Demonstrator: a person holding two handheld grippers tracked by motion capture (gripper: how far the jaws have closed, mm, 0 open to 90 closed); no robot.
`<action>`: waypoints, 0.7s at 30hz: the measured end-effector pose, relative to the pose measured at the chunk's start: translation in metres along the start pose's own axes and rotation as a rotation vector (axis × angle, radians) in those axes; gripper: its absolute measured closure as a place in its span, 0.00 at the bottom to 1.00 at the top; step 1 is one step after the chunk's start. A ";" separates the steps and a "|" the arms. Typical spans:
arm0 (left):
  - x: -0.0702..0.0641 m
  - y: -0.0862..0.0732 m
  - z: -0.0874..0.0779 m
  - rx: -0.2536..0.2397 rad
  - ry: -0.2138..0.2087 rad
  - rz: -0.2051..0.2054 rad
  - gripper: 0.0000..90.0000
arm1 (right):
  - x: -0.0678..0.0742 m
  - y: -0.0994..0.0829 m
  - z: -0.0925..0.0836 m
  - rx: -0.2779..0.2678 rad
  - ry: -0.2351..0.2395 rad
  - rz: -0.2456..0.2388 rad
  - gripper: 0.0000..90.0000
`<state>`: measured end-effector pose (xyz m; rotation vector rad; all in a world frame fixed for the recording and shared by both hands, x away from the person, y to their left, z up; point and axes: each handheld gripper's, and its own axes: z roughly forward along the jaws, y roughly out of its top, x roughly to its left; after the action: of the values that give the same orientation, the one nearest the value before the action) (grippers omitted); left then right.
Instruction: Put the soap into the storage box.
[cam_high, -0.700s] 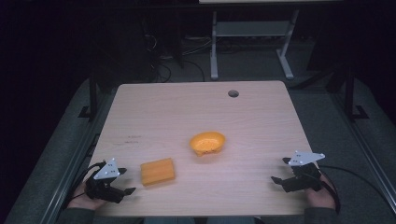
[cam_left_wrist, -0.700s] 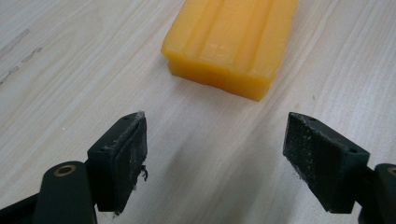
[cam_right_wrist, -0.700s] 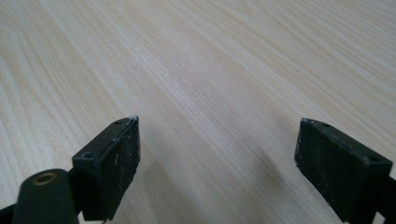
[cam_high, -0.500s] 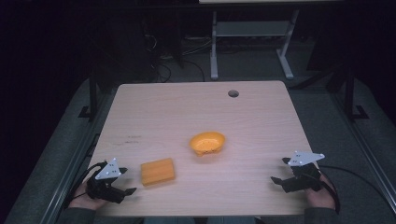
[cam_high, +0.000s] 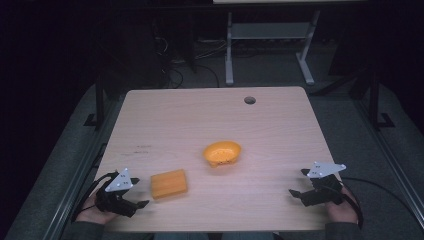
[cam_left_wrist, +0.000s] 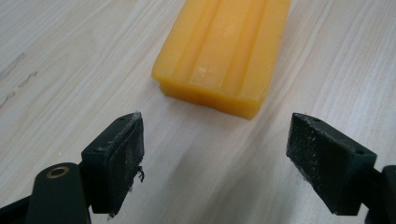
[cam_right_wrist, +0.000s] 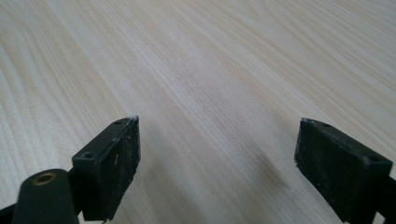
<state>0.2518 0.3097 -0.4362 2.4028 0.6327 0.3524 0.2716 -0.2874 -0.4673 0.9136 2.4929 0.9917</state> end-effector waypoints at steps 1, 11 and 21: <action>0.000 0.001 0.000 0.009 0.002 0.012 0.21 | 0.000 0.000 0.000 -0.001 0.000 0.002 0.15; -0.002 0.016 0.004 0.016 -0.011 0.050 0.20 | 0.000 -0.001 0.000 -0.001 0.004 0.009 0.15; -0.002 0.033 0.012 0.023 -0.019 0.103 0.20 | -0.001 -0.002 -0.002 -0.008 -0.002 0.011 0.15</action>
<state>0.2669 0.2799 -0.4248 2.4642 0.5078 0.3669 0.2705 -0.2904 -0.4676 0.9264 2.4835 1.0029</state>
